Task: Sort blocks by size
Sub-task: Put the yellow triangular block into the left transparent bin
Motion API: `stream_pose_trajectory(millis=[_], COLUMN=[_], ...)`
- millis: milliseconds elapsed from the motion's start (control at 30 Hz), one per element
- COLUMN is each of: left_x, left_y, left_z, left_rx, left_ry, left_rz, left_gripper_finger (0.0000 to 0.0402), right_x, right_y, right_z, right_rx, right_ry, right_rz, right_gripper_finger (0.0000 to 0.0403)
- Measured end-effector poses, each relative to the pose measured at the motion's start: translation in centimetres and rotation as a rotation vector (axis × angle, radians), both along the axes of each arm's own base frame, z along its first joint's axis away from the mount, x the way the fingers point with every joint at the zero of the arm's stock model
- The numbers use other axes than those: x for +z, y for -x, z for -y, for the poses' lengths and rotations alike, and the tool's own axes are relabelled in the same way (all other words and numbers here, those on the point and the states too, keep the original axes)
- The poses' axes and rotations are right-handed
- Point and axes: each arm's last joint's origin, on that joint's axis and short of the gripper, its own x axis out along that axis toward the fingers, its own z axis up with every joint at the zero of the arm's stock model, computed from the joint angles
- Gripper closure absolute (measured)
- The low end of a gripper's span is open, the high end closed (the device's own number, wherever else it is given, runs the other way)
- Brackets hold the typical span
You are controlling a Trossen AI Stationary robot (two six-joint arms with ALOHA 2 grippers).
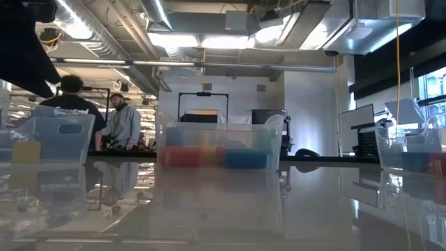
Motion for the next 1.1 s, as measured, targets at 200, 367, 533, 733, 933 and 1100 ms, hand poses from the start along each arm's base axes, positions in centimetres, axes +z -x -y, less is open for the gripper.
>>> stream_pose_trajectory(millis=[200, 367, 533, 733, 933, 1100], left_x=[0.1, 0.2, 0.2, 0.3, 0.3, 0.3], left_y=[-0.5, -0.8, -0.9, -1.0, -1.0, -1.2], left_z=[0.2, 0.4, 0.6, 0.8, 0.8, 0.6], left_rx=[-0.011, -0.012, -0.020, -0.035, -0.031, -0.019], left_ry=[0.020, 0.051, 0.061, 0.064, 0.068, 0.069], left_rz=[0.023, 0.049, 0.061, 0.068, 0.070, 0.071], left_gripper_finger=[0.0160, 0.0160, 0.0160, 0.0160, 0.0160, 0.0160], right_x=[-3.7, -5.7, -6.5, -6.5, -6.5, -6.6], right_y=[4.4, 7.4, 9.5, 10.8, 11.2, 10.8], right_z=[-2.1, -2.9, -3.5, -4.0, -4.1, -4.1], right_rx=[-0.144, -0.395, -0.616, -0.788, -0.893, -0.873], right_ry=[0.007, 0.024, 0.026, 0.003, -0.008, -0.022], right_rz=[-0.123, -0.153, -0.112, -0.066, 0.014, 0.009], right_gripper_finger=[0.0116, 0.0116, 0.0116, 0.0116, 0.0116, 0.0116])
